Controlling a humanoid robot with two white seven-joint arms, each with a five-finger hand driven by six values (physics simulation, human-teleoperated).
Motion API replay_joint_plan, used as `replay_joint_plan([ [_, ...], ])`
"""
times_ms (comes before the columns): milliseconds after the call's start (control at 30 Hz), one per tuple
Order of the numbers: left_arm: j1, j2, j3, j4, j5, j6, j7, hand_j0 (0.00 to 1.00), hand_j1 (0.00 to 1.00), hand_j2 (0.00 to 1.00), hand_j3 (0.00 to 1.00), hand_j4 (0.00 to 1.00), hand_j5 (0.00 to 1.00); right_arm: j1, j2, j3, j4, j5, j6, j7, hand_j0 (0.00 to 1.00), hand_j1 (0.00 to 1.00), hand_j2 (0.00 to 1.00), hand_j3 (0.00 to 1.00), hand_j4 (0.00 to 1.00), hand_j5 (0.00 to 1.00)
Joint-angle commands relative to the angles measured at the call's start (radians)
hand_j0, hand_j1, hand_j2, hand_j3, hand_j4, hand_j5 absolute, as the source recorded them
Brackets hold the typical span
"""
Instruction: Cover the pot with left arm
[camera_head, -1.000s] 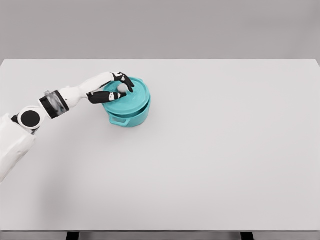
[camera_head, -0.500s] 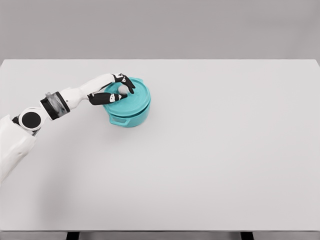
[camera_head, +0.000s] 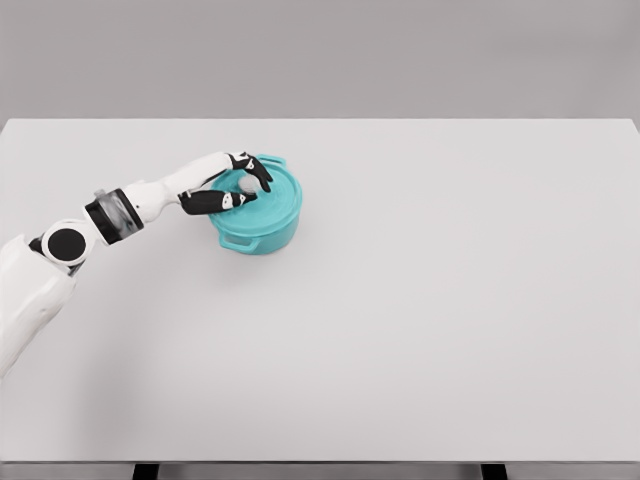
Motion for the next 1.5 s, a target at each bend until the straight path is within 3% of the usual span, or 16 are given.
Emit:
replay_joint_plan([
  [0, 0.0, 0.001, 0.001, -0.001, 0.008, 0.002, 0.001, 0.45, 0.45, 0.45, 0.45, 0.45, 0.45, 0.0, 0.0, 0.0, 0.0, 0.001, 0.0, 0.0, 1.0, 1.0, 1.0, 1.0, 1.0, 1.0],
  [1467, -0.008, -0.016, 0.001, 0.05, 0.003, 0.002, 0.001, 0.49, 0.49, 0.49, 0.49, 0.49, 0.49, 0.0, 0.0, 0.0, 0.0, 0.001, 0.0, 0.0, 1.0, 1.0, 1.0, 1.0, 1.0, 1.0],
])
